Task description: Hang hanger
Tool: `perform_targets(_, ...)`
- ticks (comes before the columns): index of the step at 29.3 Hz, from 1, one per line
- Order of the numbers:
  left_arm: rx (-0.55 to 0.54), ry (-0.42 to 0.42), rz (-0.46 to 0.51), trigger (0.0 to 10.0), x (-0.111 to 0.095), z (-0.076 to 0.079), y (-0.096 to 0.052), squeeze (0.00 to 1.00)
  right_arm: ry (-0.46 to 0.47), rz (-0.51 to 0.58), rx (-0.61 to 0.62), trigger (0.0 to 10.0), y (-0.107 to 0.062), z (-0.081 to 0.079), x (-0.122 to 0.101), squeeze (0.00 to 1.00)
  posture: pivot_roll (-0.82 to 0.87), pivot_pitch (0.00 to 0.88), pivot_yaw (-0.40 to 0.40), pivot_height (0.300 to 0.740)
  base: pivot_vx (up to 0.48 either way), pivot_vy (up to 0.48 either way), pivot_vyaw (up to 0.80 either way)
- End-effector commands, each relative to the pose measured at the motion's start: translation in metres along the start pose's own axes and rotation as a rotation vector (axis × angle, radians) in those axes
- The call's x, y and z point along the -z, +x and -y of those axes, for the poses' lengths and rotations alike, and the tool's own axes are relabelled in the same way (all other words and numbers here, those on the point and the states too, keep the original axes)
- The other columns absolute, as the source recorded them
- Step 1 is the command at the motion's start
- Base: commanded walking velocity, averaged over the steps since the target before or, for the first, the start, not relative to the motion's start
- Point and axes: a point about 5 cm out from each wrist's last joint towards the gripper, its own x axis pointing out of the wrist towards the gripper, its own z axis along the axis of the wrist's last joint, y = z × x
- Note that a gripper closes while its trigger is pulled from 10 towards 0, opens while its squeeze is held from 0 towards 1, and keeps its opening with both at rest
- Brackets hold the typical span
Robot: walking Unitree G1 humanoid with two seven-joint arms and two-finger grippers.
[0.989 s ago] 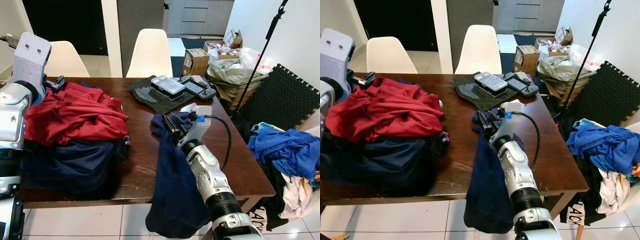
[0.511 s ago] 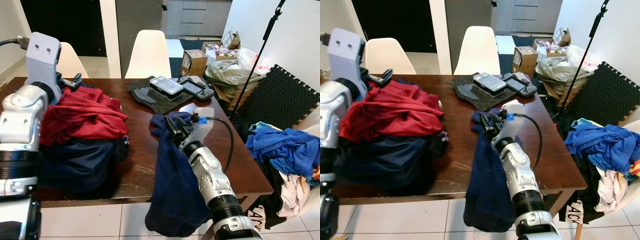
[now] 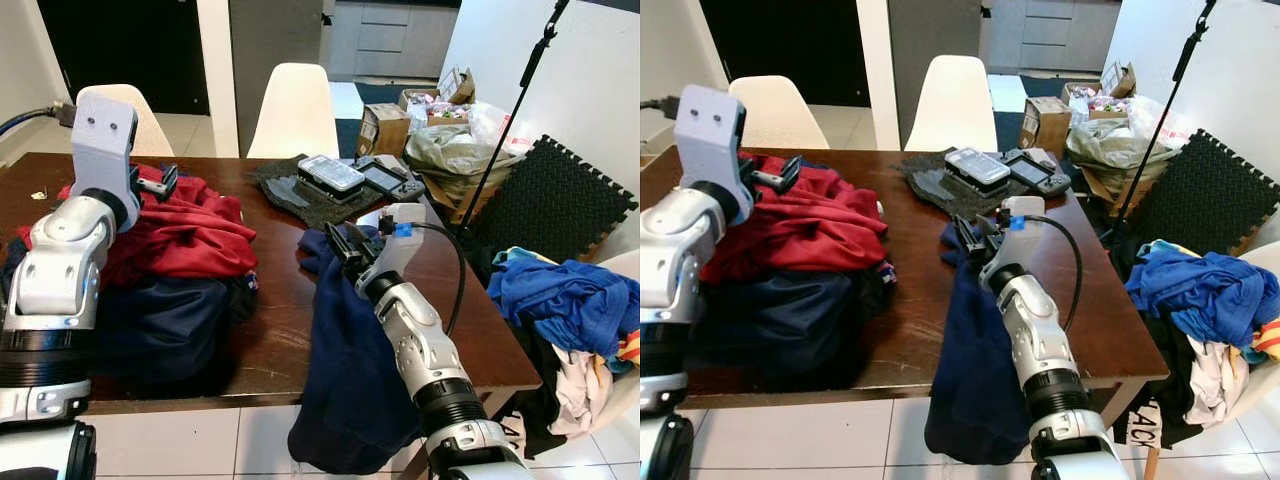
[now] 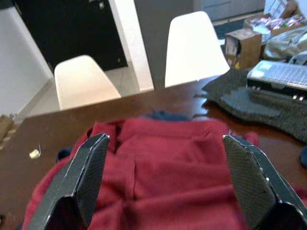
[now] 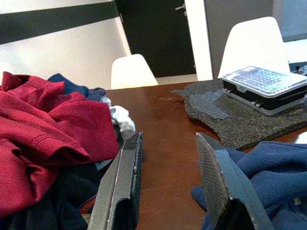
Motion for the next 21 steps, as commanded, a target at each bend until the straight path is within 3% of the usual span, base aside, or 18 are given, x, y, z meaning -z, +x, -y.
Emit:
perform_targets(1,0.002,-0.005,-0.009,10.0,0.002,0.006,-0.002,0.00,0.003,-0.022,0.007,10.0,-0.003,0.001,0.005,0.00,0.11,0.000,-0.065,0.740,0.000,0.000,0.00)
perform_targets(8,0.002,-0.051,-0.003,10.0,0.000,0.013,0.001,0.00,0.002,-0.011,0.019,10.0,-0.001,0.003,0.001,0.00,0.10,0.000,-0.058,0.740,0.000,0.000,0.00)
perform_targets(15,-0.010,-0.049,-0.035,10.0,0.004,0.004,-0.007,0.02,-0.006,-0.023,0.015,10.0,-0.005,0.004,0.004,0.00,0.10,0.000,-0.073,0.740,0.000,0.000,0.00)
perform_targets(16,-0.011,-0.066,-0.052,10.0,0.004,0.001,-0.008,1.00,-0.007,-0.026,0.018,10.0,-0.005,0.006,0.004,0.00,0.11,0.000,-0.073,0.740,0.000,0.000,0.00)
perform_targets(21,-0.006,-0.071,-0.156,10.0,0.008,-0.008,-0.008,1.00,-0.010,-0.028,0.024,10.0,-0.004,0.009,0.002,0.00,0.12,0.000,-0.072,0.740,0.000,0.000,0.00)
